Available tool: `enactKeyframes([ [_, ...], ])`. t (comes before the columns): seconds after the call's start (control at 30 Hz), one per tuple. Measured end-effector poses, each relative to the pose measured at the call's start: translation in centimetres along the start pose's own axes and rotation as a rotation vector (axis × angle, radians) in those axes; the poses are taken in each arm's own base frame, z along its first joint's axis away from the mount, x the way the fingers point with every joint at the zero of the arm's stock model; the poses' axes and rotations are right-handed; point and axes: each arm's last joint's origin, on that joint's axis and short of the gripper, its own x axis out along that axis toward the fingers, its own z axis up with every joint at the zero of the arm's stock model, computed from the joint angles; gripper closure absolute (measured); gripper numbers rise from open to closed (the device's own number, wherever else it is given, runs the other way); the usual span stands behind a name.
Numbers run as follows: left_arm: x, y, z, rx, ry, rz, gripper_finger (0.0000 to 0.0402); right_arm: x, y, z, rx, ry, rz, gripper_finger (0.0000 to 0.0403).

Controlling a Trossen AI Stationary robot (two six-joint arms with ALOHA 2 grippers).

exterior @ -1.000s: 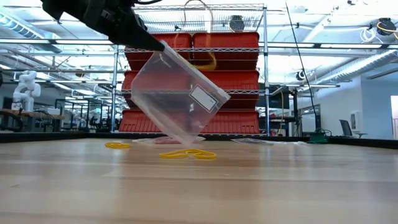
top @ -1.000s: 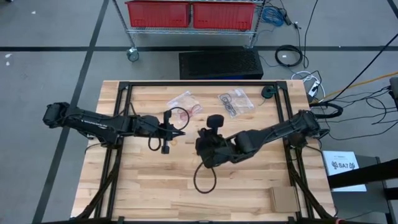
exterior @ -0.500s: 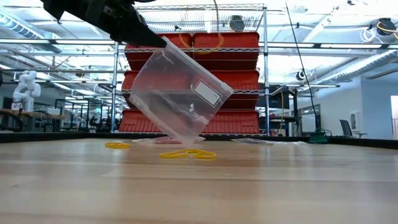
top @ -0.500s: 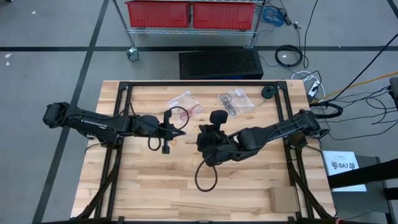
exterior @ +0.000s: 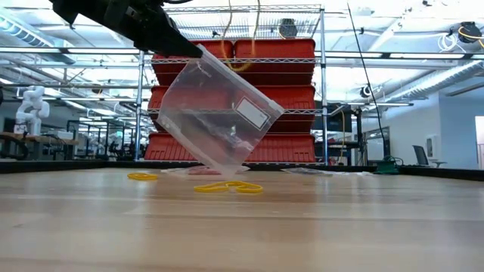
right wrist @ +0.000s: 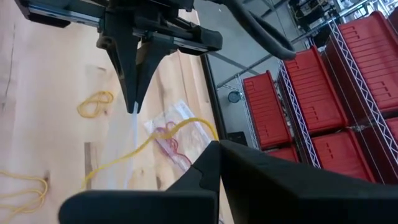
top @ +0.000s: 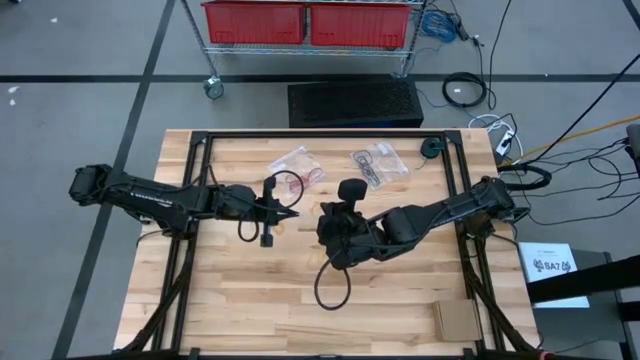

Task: Sort rubber bands
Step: Put the top yellow rubber band into the zip bag

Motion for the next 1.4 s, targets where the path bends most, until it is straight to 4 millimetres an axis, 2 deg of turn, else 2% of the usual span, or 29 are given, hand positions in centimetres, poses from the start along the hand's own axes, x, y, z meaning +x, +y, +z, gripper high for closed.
enactKeyframes([
  [0.23, 0.0, 0.0, 0.2, -0.008, -0.021, 0.004, 0.0401, 0.3, 0.3, 0.0, -0.012, 0.006, 0.022, 0.0403],
  [0.47, 0.0, 0.0, 0.2, -0.008, -0.022, 0.004, 0.0401, 1.8, 1.5, -0.3, -0.065, 0.05, 0.021, 0.0403],
  [0.77, 0.0, 0.0, 0.2, -0.008, -0.022, 0.005, 0.0401, 2.2, 1.4, -0.4, -0.069, 0.063, 0.016, 0.0403],
  [1.0, 0.0, 0.0, 0.2, -0.008, -0.022, 0.004, 0.0401, 3.0, 1.1, -0.6, -0.016, 0.083, 0.123, 0.0403],
  [1.4, 0.0, 0.0, 0.2, -0.008, -0.022, 0.005, 0.0401, 6.7, 3.0, -3.1, 0.036, 0.156, 0.262, 0.0403],
])
